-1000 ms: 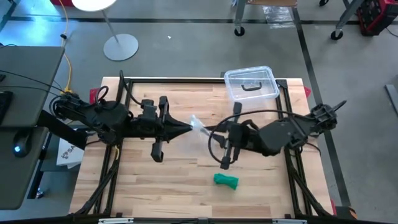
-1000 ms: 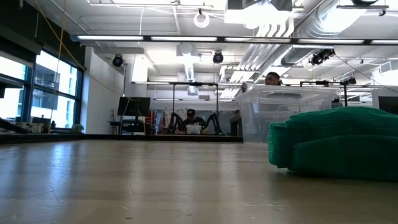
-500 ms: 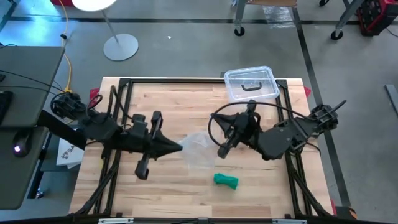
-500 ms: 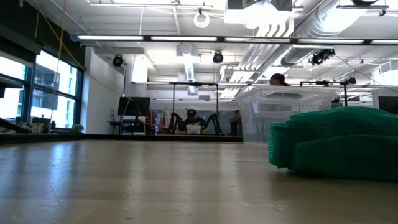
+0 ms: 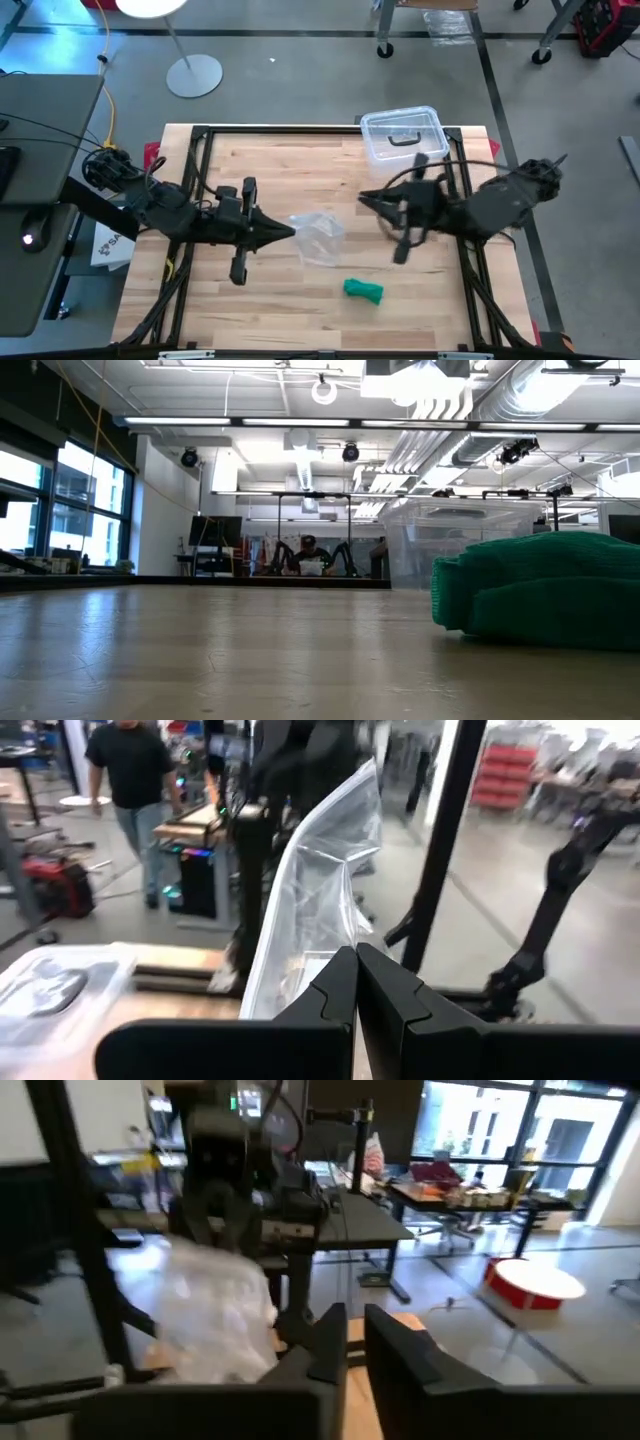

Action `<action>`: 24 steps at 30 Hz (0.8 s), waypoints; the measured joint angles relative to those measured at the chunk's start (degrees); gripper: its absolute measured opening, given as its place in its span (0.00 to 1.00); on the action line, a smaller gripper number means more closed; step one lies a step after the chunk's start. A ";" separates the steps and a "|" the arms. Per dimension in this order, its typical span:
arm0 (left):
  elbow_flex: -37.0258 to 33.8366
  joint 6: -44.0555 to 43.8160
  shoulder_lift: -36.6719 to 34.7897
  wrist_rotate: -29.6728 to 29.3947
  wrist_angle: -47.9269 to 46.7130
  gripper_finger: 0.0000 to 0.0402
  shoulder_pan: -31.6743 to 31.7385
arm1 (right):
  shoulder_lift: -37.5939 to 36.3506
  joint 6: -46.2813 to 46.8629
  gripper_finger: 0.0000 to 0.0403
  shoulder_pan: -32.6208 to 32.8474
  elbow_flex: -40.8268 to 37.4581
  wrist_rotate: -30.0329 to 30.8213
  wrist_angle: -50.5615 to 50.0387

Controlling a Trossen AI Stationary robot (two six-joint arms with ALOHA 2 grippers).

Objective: Roll bandage
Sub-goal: Open the transparent zip bag

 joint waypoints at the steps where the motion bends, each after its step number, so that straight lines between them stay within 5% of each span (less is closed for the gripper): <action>1: 0.00 -0.02 0.00 -0.63 -1.13 0.00 0.00 | -0.93 1.03 0.10 0.28 0.00 -0.14 -0.58; 11: 0.00 2.44 3.66 -9.28 -13.46 0.00 1.33 | -3.91 16.57 0.45 -1.25 0.04 -12.28 -10.34; 20: 0.00 7.65 9.61 -9.38 -15.76 0.00 3.93 | 4.28 20.82 0.47 -4.46 0.02 -16.44 -23.38; 24: 0.00 8.96 10.97 -9.34 -15.75 0.00 3.98 | 6.58 22.60 0.39 -5.46 0.02 -17.83 -26.93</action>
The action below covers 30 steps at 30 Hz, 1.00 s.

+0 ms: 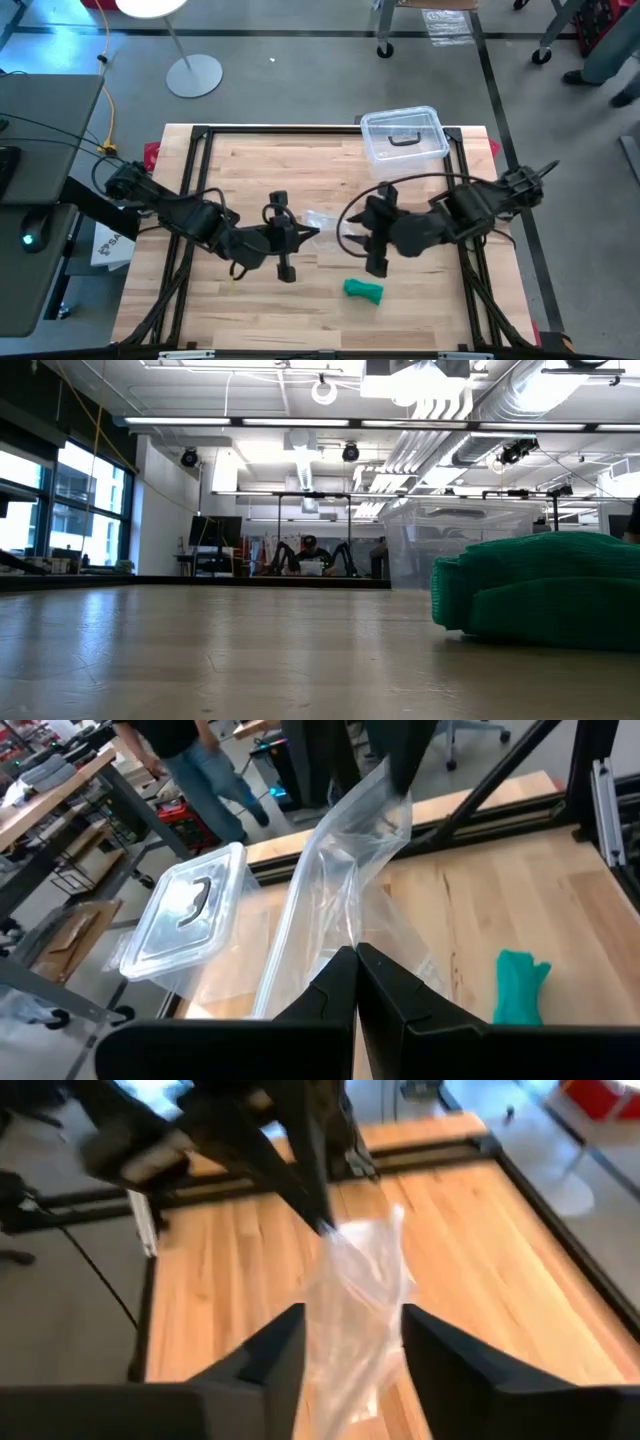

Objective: Roll bandage
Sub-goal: Open the transparent zip bag

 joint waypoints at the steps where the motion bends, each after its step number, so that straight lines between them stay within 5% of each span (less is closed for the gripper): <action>1: 0.00 -0.06 0.08 0.06 -0.01 0.00 0.00 | 0.45 1.10 0.35 -0.29 0.00 -0.13 -0.96; 9: 0.00 -1.00 -0.08 -0.03 0.12 0.00 0.00 | 2.02 3.87 0.02 -2.22 0.00 -1.07 -8.07; 22: -0.04 -13.83 -6.15 0.31 -1.66 0.19 -1.88 | -7.71 1.66 0.00 2.80 -0.07 20.14 -9.38; 30: -0.04 -16.32 -11.70 -12.99 6.06 0.23 -2.36 | -14.99 -3.53 0.00 5.49 0.00 22.38 -6.74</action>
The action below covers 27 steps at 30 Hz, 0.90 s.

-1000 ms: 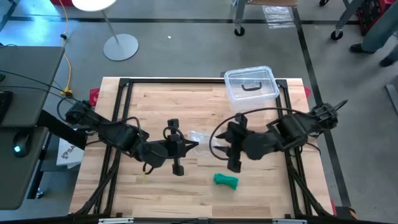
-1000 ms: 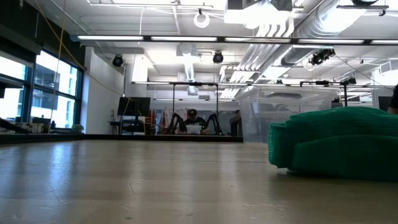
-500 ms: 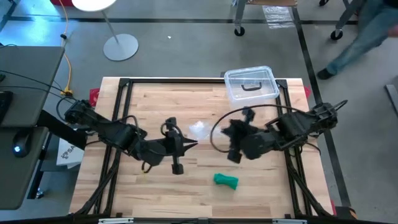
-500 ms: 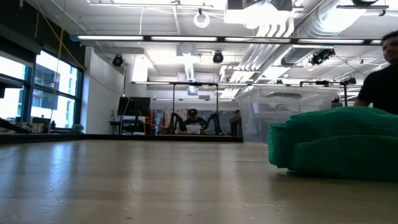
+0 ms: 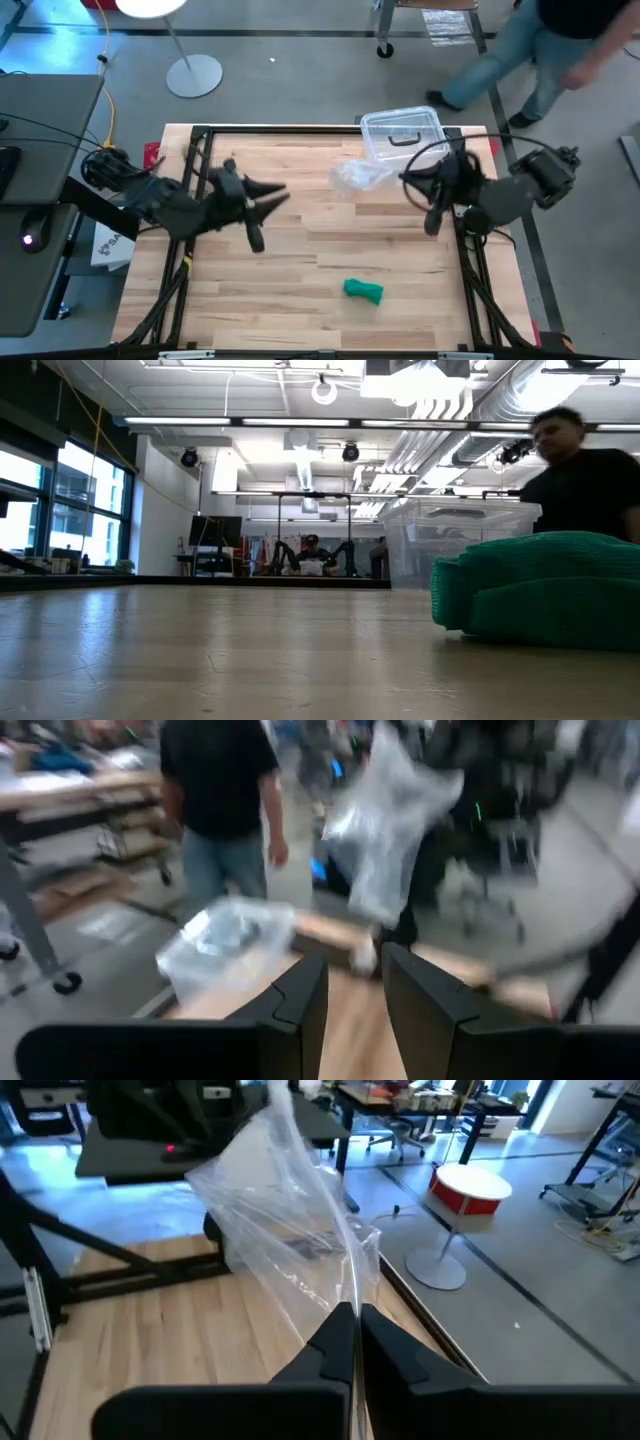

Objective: Roll bandage
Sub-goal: Open the transparent zip bag

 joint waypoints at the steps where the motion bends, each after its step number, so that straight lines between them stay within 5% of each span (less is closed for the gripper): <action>1: 0.00 1.45 -0.36 -1.02 2.88 0.23 0.25 | -0.60 0.18 0.00 -0.04 0.00 -0.54 0.23; 4: 0.05 7.77 -0.93 0.70 13.06 0.23 1.65 | -2.15 -1.13 0.00 -0.05 0.00 -4.68 3.30; 11: 0.09 15.54 0.46 16.80 27.20 0.25 6.02 | -2.33 -13.31 0.00 -0.02 0.00 -15.74 19.41; 18: 0.07 15.91 3.37 33.94 38.27 0.37 8.80 | -0.35 -15.07 0.00 -0.07 0.00 -15.68 21.63; 21: 0.09 15.91 4.32 35.44 39.93 0.44 8.91 | 0.42 -14.97 0.00 -0.07 0.00 -15.55 21.64; 27: 0.02 14.77 5.72 27.32 34.30 0.51 9.01 | 0.82 -14.44 0.00 -0.07 0.00 -15.51 22.36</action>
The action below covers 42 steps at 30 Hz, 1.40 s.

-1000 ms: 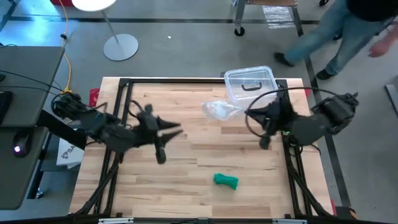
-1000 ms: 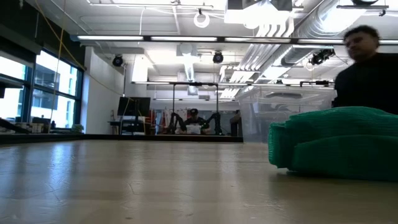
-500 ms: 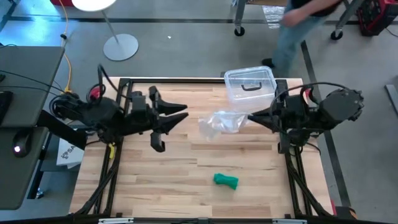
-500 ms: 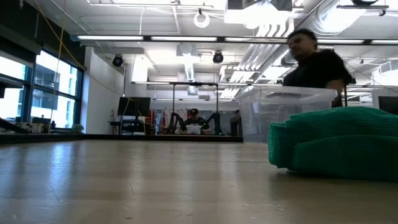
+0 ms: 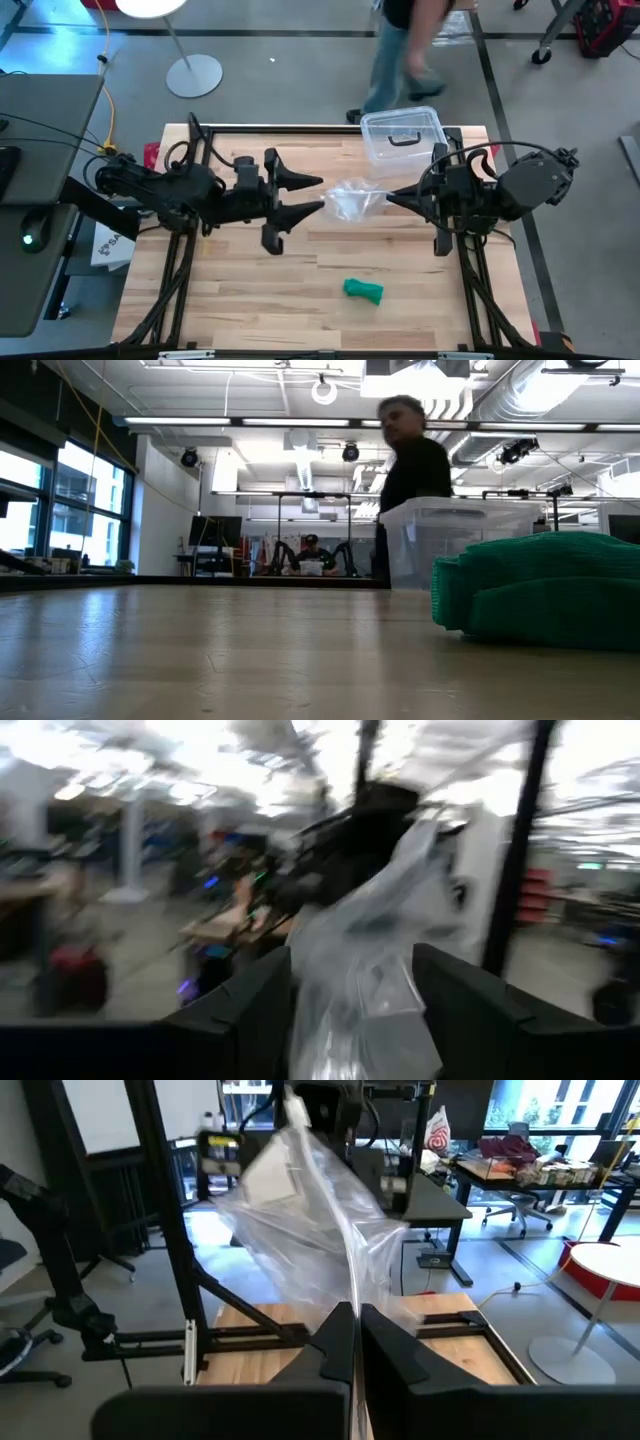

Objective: Roll bandage
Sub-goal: Open the transparent zip bag

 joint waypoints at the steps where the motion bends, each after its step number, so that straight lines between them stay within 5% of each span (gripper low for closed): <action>1: 0.00 -1.70 0.02 -2.05 -1.22 0.51 0.00 | 0.00 0.42 0.00 0.00 0.00 0.00 0.19; 7: 0.00 -5.50 0.11 -4.32 -3.98 0.43 0.00 | -0.07 0.90 0.00 0.00 0.00 0.01 0.13; 13: 0.00 -4.51 0.11 -4.23 -10.31 0.19 0.41 | -0.07 0.63 0.00 0.00 0.00 1.07 0.49; 17: 0.02 -10.70 0.00 -5.77 -25.78 0.02 0.48 | -0.07 -0.40 0.00 0.00 0.00 0.19 2.31; 22: -0.12 -28.06 0.98 -12.84 -52.07 0.01 -0.19 | 0.39 -1.41 0.00 -0.11 -0.28 -3.28 2.92; 26: -0.16 -33.86 1.30 -16.76 -58.12 0.00 -1.82 | -0.49 0.52 0.00 0.11 0.14 -2.77 1.91; 35: -0.09 -29.80 -2.66 -18.28 -48.96 0.09 -6.10 | -0.65 6.76 0.00 -1.88 0.06 1.12 0.40; 42: -0.07 -19.32 -5.42 -19.14 -32.09 0.27 -6.71 | -0.44 8.42 0.00 -3.60 -0.08 -3.54 0.00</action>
